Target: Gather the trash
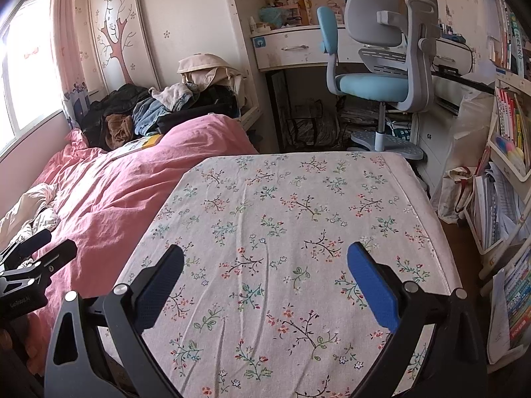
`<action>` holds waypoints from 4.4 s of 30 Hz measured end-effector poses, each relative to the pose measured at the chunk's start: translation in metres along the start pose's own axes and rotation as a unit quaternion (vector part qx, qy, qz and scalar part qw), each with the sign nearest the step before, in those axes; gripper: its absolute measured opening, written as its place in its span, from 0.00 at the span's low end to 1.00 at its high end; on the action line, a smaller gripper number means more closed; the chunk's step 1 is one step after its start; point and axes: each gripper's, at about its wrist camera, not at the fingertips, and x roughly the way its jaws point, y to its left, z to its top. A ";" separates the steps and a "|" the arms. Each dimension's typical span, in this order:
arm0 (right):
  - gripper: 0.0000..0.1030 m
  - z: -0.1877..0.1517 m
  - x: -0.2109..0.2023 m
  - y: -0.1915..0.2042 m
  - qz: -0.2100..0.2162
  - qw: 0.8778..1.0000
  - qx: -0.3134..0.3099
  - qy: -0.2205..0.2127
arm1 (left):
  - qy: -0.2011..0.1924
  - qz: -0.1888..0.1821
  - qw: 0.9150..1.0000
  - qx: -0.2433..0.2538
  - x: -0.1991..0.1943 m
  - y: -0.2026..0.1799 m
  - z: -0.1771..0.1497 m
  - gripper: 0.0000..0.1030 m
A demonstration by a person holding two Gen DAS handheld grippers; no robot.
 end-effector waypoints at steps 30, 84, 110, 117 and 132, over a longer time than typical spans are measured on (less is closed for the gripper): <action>0.92 0.001 -0.005 0.003 0.007 1.000 -0.021 -0.010 | 0.015 -0.004 1.000 0.016 0.008 -0.006 -0.007 0.93; 0.92 -0.003 0.001 0.005 -0.009 1.000 -0.026 0.002 | 0.013 -0.016 1.000 0.018 0.004 -0.009 -0.004 0.93; 0.92 -0.004 0.001 0.005 -0.010 1.000 -0.026 0.003 | 0.013 -0.016 1.000 0.017 0.003 -0.007 -0.002 0.93; 0.92 -0.004 0.001 0.005 -0.010 1.000 -0.026 0.003 | 0.013 -0.016 1.000 0.016 0.003 -0.007 -0.002 0.93; 0.92 -0.008 0.001 0.004 -0.010 0.999 -0.033 0.006 | 0.010 -0.015 1.000 0.011 0.002 -0.005 0.001 0.93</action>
